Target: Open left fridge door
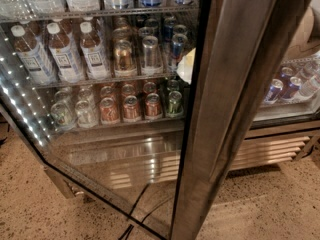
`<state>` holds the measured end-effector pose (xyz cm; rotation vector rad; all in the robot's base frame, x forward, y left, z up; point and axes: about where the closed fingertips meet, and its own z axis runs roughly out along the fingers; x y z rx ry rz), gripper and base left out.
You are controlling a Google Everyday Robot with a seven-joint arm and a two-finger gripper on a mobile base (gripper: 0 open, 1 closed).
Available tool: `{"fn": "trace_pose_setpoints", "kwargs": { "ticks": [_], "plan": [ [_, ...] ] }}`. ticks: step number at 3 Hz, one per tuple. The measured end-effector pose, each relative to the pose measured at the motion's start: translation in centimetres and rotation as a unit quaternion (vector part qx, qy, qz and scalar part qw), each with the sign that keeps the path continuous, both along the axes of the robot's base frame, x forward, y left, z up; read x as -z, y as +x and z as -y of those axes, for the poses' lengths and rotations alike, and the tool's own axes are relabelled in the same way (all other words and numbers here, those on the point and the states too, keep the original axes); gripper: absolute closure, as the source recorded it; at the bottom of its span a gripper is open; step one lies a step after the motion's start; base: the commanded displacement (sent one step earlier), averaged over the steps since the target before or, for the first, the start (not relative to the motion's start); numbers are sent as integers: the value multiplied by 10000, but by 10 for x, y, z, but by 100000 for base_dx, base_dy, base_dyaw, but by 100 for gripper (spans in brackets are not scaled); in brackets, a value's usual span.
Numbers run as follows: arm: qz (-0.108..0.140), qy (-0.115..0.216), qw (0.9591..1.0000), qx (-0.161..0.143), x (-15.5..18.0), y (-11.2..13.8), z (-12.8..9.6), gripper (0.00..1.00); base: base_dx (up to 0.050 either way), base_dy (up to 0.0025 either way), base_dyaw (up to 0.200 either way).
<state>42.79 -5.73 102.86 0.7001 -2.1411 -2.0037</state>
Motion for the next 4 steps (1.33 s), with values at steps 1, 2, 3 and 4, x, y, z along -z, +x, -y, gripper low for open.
{"fn": "trace_pose_setpoints", "kwargs": {
  "ticks": [1,2,3,4],
  "plan": [
    [-495,259,9981,-273,12,-25,-7,100,0,0,0],
    [-633,465,9955,-527,14,-41,-18,100,0,0,0],
    [-578,645,9945,-593,11,-46,-37,100,0,0,0],
    [-563,651,9953,-450,9,-40,-44,100,2,-3,-19562]
  ]
}}
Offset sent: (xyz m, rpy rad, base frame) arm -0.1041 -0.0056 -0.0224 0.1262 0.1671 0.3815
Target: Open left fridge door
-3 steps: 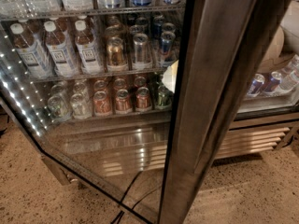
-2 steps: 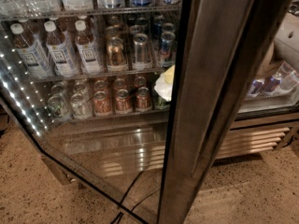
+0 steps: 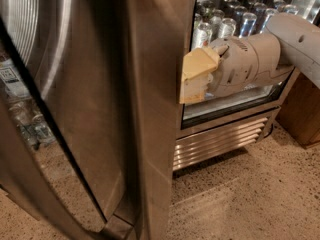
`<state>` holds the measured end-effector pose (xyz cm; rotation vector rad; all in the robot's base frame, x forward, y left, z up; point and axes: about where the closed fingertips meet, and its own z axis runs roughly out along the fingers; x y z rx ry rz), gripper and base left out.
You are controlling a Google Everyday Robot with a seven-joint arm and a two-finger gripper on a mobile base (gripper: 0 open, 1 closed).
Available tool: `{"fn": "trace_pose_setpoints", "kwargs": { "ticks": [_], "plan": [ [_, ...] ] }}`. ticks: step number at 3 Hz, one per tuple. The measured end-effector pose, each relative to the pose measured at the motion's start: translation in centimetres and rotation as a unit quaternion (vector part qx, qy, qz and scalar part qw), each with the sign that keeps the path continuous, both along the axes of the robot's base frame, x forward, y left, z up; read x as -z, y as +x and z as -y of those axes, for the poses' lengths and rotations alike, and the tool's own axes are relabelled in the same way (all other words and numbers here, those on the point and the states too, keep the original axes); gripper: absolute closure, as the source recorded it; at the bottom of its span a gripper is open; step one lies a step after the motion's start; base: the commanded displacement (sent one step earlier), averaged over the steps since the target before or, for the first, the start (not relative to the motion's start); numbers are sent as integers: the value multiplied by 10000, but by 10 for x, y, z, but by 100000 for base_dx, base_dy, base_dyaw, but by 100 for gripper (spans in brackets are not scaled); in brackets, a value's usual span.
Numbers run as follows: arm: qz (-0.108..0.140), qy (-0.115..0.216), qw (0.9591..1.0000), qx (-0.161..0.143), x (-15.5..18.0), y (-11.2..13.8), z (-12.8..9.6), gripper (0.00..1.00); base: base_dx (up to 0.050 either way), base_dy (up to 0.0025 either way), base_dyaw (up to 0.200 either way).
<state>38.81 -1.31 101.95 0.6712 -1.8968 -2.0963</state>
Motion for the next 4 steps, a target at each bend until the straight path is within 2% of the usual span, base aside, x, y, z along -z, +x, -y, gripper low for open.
{"fn": "trace_pose_setpoints", "kwargs": {
  "ticks": [2,3,4],
  "plan": [
    [0,0,10000,0,0,0,0,100,-1,1,-19201],
    [0,0,10000,1,0,0,0,100,2897,-248,-16210],
    [0,0,10000,1,0,0,0,100,-3439,-247,14390]
  ]
}}
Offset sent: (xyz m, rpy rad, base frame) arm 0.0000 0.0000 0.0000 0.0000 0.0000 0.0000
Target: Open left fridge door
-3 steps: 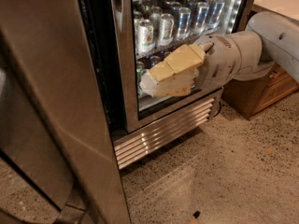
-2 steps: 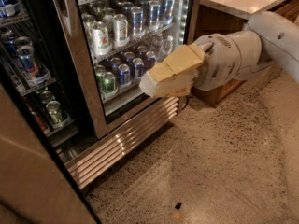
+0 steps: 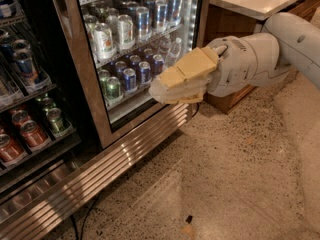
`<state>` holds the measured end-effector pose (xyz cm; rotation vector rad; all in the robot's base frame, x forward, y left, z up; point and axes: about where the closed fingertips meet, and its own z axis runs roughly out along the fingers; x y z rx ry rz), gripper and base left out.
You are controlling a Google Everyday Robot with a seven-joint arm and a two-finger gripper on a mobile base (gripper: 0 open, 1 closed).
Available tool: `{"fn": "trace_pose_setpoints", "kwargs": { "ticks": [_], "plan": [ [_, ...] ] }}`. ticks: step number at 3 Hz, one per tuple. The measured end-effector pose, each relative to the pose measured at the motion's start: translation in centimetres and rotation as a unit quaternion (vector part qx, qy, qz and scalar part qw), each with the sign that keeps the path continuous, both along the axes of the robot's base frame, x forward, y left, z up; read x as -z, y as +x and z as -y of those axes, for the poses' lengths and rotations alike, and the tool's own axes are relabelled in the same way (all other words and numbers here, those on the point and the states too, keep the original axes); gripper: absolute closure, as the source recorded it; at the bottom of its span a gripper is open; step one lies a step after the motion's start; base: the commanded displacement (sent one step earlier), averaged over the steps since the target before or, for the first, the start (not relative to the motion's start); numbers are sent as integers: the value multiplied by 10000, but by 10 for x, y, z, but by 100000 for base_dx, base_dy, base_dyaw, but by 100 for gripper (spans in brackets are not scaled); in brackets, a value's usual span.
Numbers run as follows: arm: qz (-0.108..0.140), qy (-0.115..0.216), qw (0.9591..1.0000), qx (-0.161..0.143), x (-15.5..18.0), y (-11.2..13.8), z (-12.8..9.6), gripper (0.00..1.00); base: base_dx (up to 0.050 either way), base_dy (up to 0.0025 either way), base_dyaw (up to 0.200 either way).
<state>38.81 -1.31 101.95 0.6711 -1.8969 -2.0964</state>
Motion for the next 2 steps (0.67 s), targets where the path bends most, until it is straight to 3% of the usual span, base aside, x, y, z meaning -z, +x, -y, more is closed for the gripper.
{"fn": "trace_pose_setpoints", "kwargs": {
  "ticks": [1,2],
  "plan": [
    [0,0,10000,0,0,0,0,100,0,0,0],
    [0,0,10000,0,0,0,0,25,-2288,-207,17821]
  ]
}}
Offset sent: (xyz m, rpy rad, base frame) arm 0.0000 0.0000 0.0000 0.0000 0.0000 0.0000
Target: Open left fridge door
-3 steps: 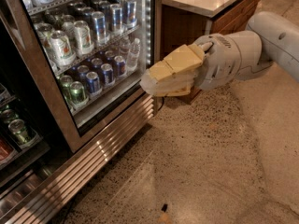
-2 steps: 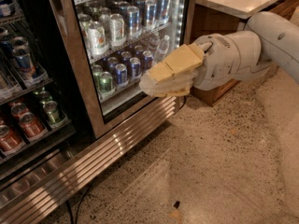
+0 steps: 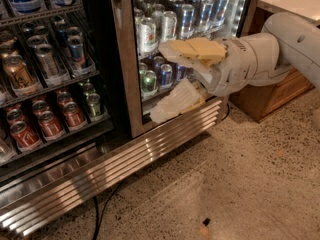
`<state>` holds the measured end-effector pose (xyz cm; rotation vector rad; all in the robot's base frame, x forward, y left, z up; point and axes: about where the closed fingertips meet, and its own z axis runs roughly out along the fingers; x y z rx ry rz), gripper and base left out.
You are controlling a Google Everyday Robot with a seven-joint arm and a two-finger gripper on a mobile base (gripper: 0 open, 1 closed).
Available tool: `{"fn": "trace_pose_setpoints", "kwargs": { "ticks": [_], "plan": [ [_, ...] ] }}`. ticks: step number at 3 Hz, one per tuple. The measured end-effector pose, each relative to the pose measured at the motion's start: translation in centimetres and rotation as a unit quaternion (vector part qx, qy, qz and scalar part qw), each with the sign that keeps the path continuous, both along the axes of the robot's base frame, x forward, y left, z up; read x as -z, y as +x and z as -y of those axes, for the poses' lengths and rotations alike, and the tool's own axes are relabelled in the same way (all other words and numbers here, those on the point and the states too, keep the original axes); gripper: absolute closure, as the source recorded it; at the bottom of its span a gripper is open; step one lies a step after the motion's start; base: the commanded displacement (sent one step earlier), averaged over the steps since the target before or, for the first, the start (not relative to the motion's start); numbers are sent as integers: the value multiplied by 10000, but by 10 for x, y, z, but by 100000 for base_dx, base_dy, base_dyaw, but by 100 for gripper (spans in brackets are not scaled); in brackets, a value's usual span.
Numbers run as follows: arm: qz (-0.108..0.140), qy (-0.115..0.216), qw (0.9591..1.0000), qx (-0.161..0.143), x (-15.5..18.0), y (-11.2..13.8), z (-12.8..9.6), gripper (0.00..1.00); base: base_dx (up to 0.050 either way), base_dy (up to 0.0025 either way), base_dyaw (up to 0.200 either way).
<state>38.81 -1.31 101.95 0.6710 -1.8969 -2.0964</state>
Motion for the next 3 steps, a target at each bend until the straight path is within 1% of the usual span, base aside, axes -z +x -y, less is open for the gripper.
{"fn": "trace_pose_setpoints", "kwargs": {
  "ticks": [1,2,3],
  "plan": [
    [0,0,10000,0,0,0,0,25,1,-2,18423],
    [0,0,10000,0,0,0,0,25,-2563,-106,10527],
    [0,0,10000,0,0,0,0,25,0,0,0]
  ]
}}
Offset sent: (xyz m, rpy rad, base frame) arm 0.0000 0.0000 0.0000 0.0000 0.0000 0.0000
